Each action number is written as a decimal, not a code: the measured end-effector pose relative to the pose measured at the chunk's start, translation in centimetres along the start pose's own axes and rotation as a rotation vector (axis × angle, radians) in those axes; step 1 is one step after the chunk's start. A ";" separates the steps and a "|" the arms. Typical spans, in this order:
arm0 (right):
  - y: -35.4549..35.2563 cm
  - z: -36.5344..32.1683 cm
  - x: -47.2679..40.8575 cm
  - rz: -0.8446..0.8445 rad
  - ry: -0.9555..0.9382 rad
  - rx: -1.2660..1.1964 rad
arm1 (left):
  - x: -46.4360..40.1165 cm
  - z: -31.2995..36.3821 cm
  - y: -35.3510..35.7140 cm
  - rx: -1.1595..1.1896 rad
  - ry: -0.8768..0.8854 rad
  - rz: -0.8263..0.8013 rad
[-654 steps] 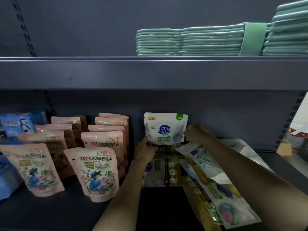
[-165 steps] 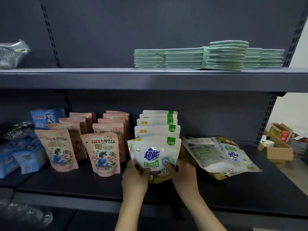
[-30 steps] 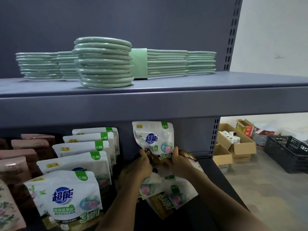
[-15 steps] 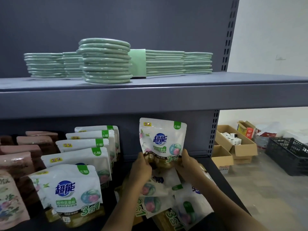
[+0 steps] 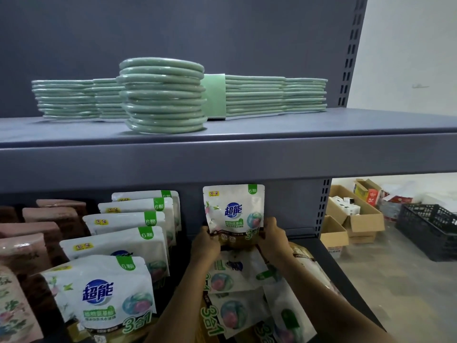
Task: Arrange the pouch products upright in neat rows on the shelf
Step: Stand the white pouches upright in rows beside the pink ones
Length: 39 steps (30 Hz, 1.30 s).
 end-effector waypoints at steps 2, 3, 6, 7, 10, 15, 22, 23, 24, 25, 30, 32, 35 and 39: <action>0.1 0.1 -0.2 -0.009 0.009 0.020 | -0.2 -0.5 0.6 -0.026 0.008 -0.062; 0.1 0.1 -0.4 -0.017 0.018 0.030 | 0.0 -0.7 0.9 -0.058 0.012 -0.104; 0.2 -0.2 -0.3 -0.034 0.035 0.046 | 0.7 -1.2 1.4 -0.166 0.048 -0.203; 0.3 -0.3 -0.2 -0.029 0.031 0.046 | 1.0 -1.2 1.3 -0.181 0.058 -0.212; 0.6 -0.3 0.2 0.017 0.016 0.066 | 1.6 -1.3 1.3 -0.166 0.054 -0.232; 0.6 -0.3 0.5 0.105 0.007 0.113 | 2.1 -1.2 1.3 -0.173 0.032 -0.270; 0.3 -0.6 0.4 0.136 0.000 0.199 | 1.8 -1.1 1.2 -0.172 0.001 -0.321; 0.2 -0.5 0.3 0.129 0.005 0.212 | 1.7 -1.1 1.2 -0.173 0.002 -0.321; 0.1 -0.4 0.2 0.119 0.008 0.227 | 1.5 -1.1 1.2 -0.171 0.012 -0.317; -0.1 -0.3 0.1 0.108 0.009 0.245 | 1.4 -1.1 1.2 -0.171 0.024 -0.312; -1.7 0.0 -0.3 0.042 -0.007 0.335 | 1.7 0.1 0.7 -0.195 0.180 -0.299; -2.2 -0.1 -0.3 0.002 -0.019 0.342 | 2.2 0.7 0.6 -0.258 0.213 -0.353; -2.9 -0.3 0.2 -0.031 -0.009 0.283 | 3.6 1.3 1.0 -0.406 0.260 -0.462; -3.7 -0.9 1.8 -0.037 -0.054 0.234 | 5.0 1.6 1.3 -0.453 0.284 -0.457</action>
Point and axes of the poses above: each hand's wrist, its own x-axis away from the middle knuckle, its own y-axis out of the palm, z = x × y, the point moved 5 cm from there along -x, towards the middle knuckle, and after that the axes turned 12 degrees about z, right-handed, at the moved point
